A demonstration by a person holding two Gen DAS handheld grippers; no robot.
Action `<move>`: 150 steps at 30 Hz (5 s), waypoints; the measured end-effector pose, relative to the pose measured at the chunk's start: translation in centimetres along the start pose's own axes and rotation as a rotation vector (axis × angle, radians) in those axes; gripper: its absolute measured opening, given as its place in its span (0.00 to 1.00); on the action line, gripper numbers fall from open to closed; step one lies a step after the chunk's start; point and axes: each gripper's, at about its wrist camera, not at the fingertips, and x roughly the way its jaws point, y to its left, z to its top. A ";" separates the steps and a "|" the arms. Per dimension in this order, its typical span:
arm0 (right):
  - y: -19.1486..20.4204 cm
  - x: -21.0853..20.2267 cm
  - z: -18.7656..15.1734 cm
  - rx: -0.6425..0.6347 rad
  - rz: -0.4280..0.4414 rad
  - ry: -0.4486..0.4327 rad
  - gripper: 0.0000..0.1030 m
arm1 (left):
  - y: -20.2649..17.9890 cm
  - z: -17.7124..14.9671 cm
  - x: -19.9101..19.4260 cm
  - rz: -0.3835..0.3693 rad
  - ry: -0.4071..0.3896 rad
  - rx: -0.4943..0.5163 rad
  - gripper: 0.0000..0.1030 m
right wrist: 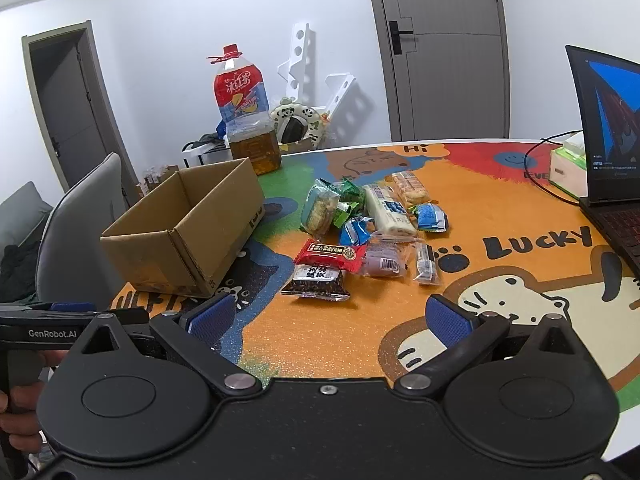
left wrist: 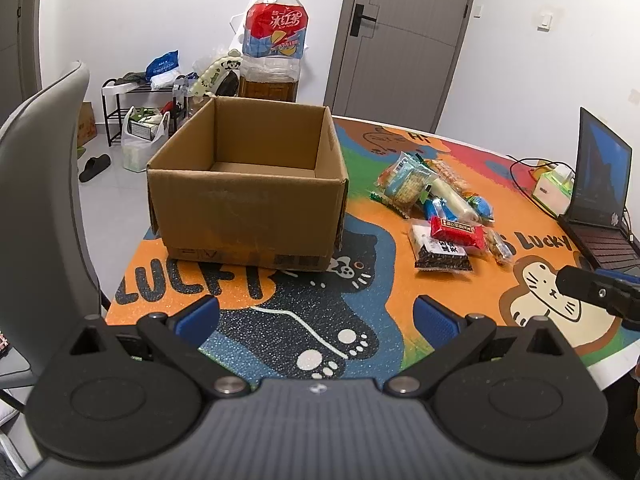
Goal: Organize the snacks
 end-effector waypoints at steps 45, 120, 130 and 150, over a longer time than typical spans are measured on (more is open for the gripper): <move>-0.3 0.0 -0.3 0.018 -0.016 0.011 1.00 | -0.5 -0.1 -0.3 -0.013 -0.002 0.006 0.99; -11.6 11.8 0.1 0.223 -0.004 0.023 0.40 | -13.3 4.2 13.5 -0.155 -0.062 0.110 0.86; -12.1 11.7 -0.2 0.210 0.018 0.016 0.26 | -14.9 3.8 14.4 -0.091 -0.065 0.175 0.86; -10.0 11.8 0.1 0.116 -0.042 0.054 0.38 | -13.0 3.8 14.0 -0.086 -0.065 0.135 0.46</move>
